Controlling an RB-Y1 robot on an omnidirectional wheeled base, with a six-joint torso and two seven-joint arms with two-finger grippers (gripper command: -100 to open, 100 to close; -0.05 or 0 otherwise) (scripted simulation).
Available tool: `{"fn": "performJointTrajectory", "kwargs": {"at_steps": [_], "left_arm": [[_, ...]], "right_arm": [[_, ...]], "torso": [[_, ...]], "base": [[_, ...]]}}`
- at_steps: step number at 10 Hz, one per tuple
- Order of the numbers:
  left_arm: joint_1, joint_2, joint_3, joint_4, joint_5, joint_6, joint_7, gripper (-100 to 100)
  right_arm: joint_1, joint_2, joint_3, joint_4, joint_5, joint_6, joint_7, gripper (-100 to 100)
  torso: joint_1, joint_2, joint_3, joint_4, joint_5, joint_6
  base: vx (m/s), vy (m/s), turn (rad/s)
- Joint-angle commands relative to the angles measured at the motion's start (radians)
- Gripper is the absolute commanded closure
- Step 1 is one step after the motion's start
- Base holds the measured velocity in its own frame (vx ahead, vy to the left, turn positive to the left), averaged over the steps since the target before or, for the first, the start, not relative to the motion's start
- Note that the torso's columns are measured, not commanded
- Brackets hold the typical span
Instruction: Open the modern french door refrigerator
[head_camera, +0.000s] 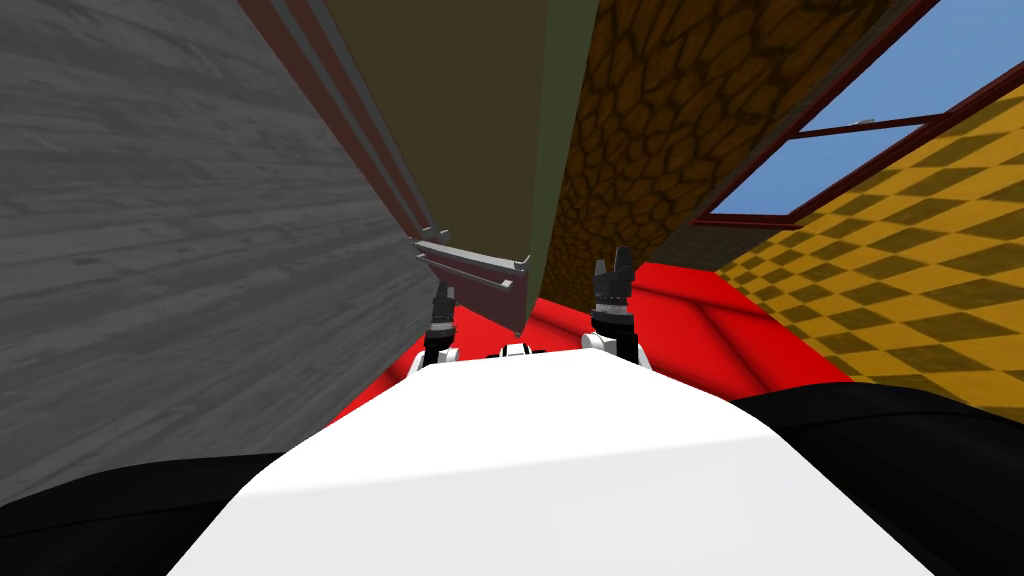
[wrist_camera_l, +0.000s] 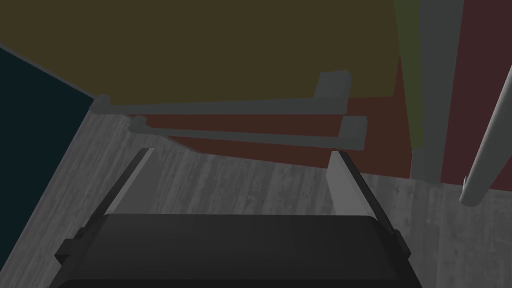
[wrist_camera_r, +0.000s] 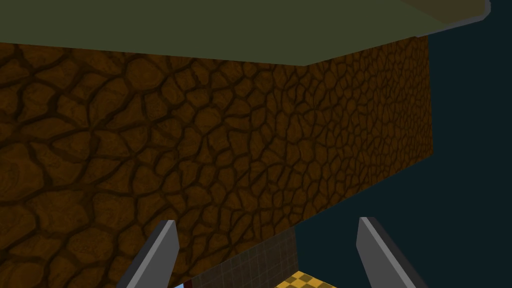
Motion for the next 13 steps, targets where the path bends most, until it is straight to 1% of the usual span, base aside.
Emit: {"fn": "performJointTrajectory", "kwargs": {"at_steps": [1, 5, 9, 13], "left_arm": [[-0.01, -0.005, -0.012, 0.054, -0.008, -0.016, -0.008, -100], [-0.03, -0.01, -0.033, 0.138, -0.022, -0.037, -0.024, -100], [-0.054, -0.003, -0.058, 0.235, -0.039, -0.062, -0.043, -100], [-0.082, 0.011, -0.087, 0.354, -0.058, -0.091, -0.064, -100]], "right_arm": [[0.0, 0.0, 0.0, 0.0, 0.0, 0.0, 0.0, 0], [0.0, 0.0, 0.0, 0.0, 0.0, 0.0, 0.0, 0], [0.0, 0.0, 0.0, 0.0, 0.0, 0.0, 0.0, 0], [0.0, 0.0, 0.0, 0.0, 0.0, 0.0, 0.0, 0]], "torso": [[0.0, 0.0, 0.0, 0.0, 0.0, 0.0], [0.0, 0.0, 0.0, 0.0, 0.0, 0.0], [0.0, 0.0, 0.0, 0.0, 0.0, 0.0], [0.0, 0.0, 0.0, 0.0, 0.0, 0.0]], "base": [[0.031, -0.031, -0.053], [0.033, -0.036, -0.054], [0.038, -0.04, -0.062], [0.047, -0.049, -0.075]]}}
